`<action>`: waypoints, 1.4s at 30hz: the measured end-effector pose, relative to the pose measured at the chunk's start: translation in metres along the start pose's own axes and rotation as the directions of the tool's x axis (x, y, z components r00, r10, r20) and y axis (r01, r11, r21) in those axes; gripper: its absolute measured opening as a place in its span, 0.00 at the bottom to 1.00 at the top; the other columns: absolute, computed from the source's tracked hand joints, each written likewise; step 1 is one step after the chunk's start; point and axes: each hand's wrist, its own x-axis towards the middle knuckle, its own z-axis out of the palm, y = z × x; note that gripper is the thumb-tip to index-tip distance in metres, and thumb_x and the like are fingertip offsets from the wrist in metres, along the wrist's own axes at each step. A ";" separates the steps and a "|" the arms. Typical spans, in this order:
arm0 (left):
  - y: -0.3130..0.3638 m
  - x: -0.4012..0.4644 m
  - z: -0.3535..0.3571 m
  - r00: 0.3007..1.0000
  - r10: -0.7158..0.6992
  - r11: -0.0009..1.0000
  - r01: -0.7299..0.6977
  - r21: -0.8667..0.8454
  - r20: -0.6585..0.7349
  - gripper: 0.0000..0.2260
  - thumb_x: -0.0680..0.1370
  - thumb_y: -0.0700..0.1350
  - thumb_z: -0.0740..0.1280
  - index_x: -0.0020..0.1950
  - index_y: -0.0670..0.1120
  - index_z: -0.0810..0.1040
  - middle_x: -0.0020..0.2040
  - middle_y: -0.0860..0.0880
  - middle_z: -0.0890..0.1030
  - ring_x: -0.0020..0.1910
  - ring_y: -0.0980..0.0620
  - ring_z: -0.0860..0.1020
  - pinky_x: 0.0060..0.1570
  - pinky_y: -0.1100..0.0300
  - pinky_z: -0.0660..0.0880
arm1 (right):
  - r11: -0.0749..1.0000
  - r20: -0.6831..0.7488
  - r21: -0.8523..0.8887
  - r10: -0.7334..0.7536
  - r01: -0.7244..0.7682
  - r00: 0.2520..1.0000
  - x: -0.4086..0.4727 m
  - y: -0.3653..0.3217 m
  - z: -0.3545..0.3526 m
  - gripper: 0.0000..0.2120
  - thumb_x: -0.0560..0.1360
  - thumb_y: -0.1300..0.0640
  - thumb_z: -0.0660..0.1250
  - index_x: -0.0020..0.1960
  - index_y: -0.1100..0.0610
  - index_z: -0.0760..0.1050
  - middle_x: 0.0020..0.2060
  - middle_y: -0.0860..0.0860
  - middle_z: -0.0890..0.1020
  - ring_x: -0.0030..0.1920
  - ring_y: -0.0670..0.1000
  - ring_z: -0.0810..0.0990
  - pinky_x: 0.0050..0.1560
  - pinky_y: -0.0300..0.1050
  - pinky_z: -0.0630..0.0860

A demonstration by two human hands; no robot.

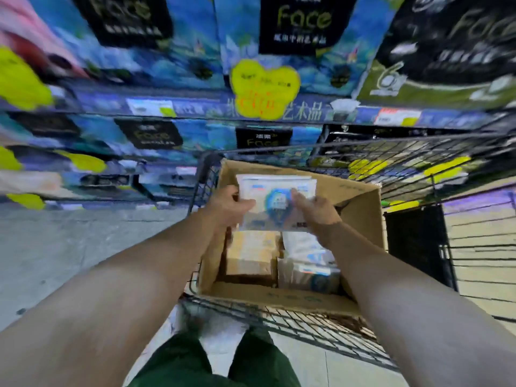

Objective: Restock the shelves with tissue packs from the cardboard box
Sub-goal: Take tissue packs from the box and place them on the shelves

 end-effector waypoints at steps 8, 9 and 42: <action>-0.048 -0.111 -0.199 0.921 0.086 0.978 -0.151 -0.144 -0.380 0.14 0.79 0.52 0.65 0.44 0.42 0.77 0.38 0.44 0.79 0.37 0.46 0.77 0.32 0.60 0.67 | 0.963 0.267 0.002 -0.260 0.269 0.928 -0.083 -0.122 0.162 0.29 0.73 0.39 0.69 0.68 0.52 0.71 0.62 0.54 0.79 0.58 0.59 0.79 0.63 0.62 0.74; -0.066 -0.125 -0.232 0.904 0.081 0.972 -0.166 -0.168 -0.421 0.13 0.79 0.53 0.65 0.45 0.43 0.76 0.39 0.46 0.78 0.36 0.49 0.76 0.30 0.61 0.68 | 0.949 0.314 -0.002 -0.299 0.316 0.901 -0.098 -0.135 0.196 0.22 0.75 0.42 0.68 0.65 0.52 0.72 0.59 0.51 0.80 0.55 0.56 0.81 0.61 0.59 0.75; -0.428 -0.423 -1.006 0.159 -0.208 0.845 -0.468 -0.259 -0.965 0.17 0.72 0.34 0.73 0.58 0.44 0.76 0.51 0.44 0.82 0.38 0.50 0.79 0.25 0.65 0.74 | 0.533 0.856 0.281 -0.515 0.798 0.043 -0.397 -0.523 1.078 0.09 0.75 0.62 0.69 0.49 0.50 0.75 0.52 0.53 0.84 0.49 0.54 0.83 0.54 0.54 0.78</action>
